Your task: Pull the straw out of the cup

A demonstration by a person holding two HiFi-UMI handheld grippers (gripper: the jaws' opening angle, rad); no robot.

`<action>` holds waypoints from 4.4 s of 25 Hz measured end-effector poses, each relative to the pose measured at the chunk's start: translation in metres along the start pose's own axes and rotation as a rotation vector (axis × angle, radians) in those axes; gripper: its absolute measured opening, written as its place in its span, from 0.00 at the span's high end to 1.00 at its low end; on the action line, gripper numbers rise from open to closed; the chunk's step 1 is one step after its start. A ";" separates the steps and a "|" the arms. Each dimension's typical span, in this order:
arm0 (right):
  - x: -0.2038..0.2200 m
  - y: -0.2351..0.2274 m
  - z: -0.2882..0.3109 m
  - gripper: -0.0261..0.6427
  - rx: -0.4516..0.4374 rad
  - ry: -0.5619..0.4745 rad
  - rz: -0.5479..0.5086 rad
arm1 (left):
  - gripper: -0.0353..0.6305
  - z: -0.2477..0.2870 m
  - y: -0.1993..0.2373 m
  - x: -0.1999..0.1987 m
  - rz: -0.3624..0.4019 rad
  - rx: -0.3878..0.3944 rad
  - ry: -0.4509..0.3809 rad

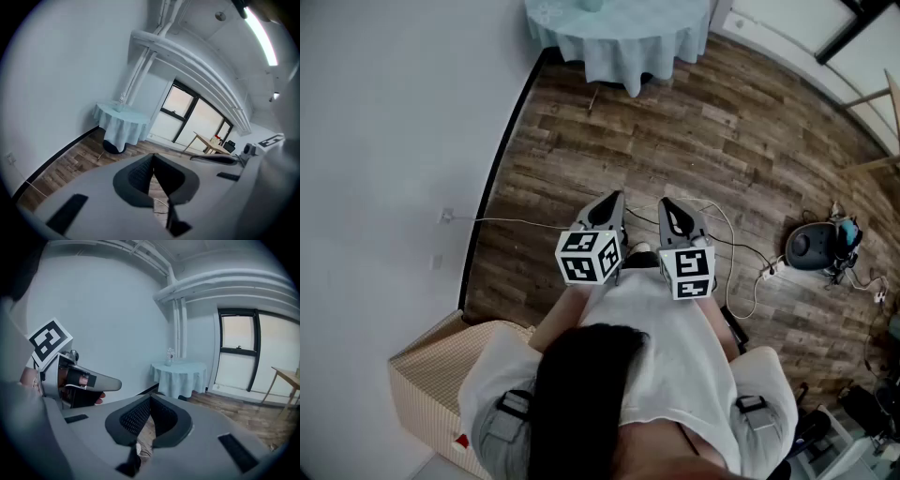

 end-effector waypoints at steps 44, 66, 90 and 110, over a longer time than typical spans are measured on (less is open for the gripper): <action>-0.050 -0.037 0.135 0.91 -0.039 0.087 0.117 | 0.93 0.115 0.073 -0.071 -0.048 0.110 0.115; -0.123 -0.036 0.264 0.91 0.040 0.072 0.188 | 0.93 0.173 0.171 -0.177 0.010 0.135 0.120; -0.135 -0.023 0.317 0.91 -0.010 0.093 0.342 | 0.93 0.168 0.223 -0.206 -0.002 0.095 0.094; -0.161 -0.036 0.369 0.91 -0.081 0.091 0.278 | 0.93 0.198 0.251 -0.225 -0.059 0.026 0.076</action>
Point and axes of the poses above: the fingertips, and each gripper's own axes: z forward along the fingers, y to its left, x out of its underside, the point moved 9 cm from there along -z, backward along the fingers, and after that the axes turned 10 degrees about x, right-handed, at the moved point
